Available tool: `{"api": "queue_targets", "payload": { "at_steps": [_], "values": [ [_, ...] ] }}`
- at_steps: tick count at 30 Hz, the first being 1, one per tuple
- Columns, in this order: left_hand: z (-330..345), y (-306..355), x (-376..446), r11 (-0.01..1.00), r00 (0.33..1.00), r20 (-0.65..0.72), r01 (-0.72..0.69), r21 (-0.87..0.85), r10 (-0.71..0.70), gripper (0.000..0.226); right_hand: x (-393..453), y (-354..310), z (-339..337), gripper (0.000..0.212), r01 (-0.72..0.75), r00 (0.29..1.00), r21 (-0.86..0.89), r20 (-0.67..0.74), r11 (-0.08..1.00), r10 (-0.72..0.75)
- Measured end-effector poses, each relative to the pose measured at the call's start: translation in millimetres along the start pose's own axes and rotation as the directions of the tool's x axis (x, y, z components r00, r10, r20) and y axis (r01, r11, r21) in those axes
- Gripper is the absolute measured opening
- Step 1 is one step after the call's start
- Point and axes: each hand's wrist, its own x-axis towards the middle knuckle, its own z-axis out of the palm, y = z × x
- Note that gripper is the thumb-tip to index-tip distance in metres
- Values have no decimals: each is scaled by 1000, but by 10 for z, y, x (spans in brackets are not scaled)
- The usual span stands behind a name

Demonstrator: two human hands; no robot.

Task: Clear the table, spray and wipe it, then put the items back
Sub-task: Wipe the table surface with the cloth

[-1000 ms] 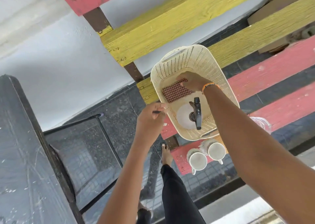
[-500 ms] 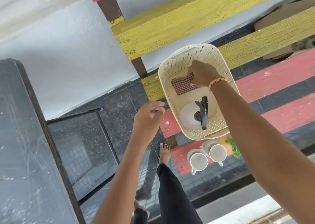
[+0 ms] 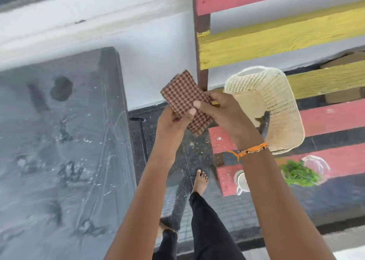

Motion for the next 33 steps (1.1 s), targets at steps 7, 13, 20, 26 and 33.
{"api": "queue_targets", "payload": {
  "at_steps": [7,13,20,26,33],
  "values": [
    [-1151,-337,-836,944,977,-198,12,-329,-81,19,-590,-25,1288,27,-87,985,-29,149,996,91],
    [-2190,-804,-1612,851,970,-217,-20,-525,-111,22,-1093,-82,2444,24,-255,844,9,489,967,218],
    [-3480,-1270,-2535,896,919,-383,-86,-436,-98,23,-1835,-138,3981,22,-102,871,70,489,992,55],
    [-4408,-1501,-3129,871,883,-464,-167,-462,-76,27,-2322,-181,5140,33,216,811,-73,569,974,-137],
    [-5190,-1748,-3264,841,847,-510,-162,-516,-149,31,-2329,-106,6029,31,305,743,-103,647,947,-169]
  ]
}}
